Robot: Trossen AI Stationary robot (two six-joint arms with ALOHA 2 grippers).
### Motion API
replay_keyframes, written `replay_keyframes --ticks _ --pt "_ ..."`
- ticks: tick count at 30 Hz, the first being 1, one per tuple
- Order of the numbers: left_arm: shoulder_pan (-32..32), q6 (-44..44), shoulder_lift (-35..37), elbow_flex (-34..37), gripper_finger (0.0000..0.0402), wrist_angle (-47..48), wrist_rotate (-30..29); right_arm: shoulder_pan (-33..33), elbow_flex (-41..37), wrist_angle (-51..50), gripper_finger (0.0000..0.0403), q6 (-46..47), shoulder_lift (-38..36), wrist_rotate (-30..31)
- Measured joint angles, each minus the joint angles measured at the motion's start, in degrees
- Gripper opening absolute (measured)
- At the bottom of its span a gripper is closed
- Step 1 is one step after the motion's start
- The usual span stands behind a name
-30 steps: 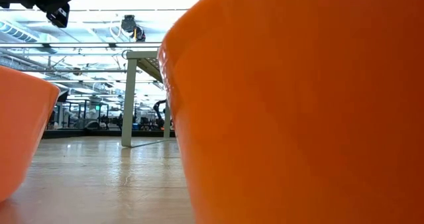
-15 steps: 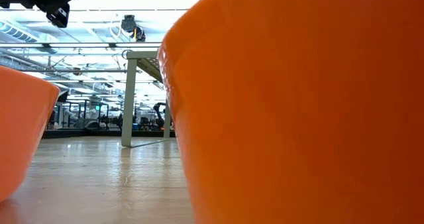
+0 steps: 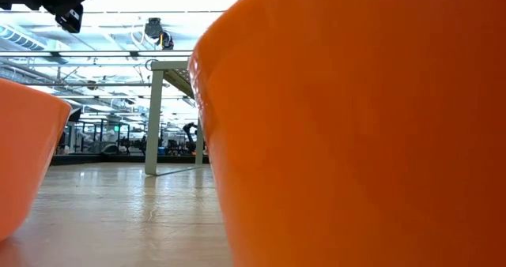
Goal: Pick & Place Mini bowls
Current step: Put the right orange bowl on the shelf
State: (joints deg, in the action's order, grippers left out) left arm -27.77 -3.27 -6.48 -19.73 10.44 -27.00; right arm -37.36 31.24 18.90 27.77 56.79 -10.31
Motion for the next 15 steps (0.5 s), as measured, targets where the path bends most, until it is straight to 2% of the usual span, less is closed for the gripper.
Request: replay_keyframes --ticks 2,4,8,11,13,15 --pt "0.00 0.00 0.00 0.00 0.0088 0.00 0.00 -2.50 2.65 3.84 0.0176 -6.41 0.58 0.52" --pt "-0.01 0.00 0.00 0.00 0.0088 0.00 0.00 -5.39 7.85 -0.78 0.0176 -13.06 1.62 4.62" --pt "0.00 0.00 0.00 0.00 0.0088 0.00 0.00 -11.31 21.46 -22.55 0.0176 -22.65 7.37 24.21" --pt "-0.02 0.00 0.00 0.00 0.0088 0.00 0.00 -12.64 33.63 -42.57 0.0176 -18.47 14.31 36.05" --pt "0.00 0.00 0.00 0.00 0.0088 0.00 0.00 -12.59 41.17 -56.16 0.0176 -10.27 19.47 38.87" --pt "-0.01 0.00 0.00 0.00 0.0088 0.00 0.00 -12.10 46.84 -68.20 0.0176 -2.25 24.66 38.73"
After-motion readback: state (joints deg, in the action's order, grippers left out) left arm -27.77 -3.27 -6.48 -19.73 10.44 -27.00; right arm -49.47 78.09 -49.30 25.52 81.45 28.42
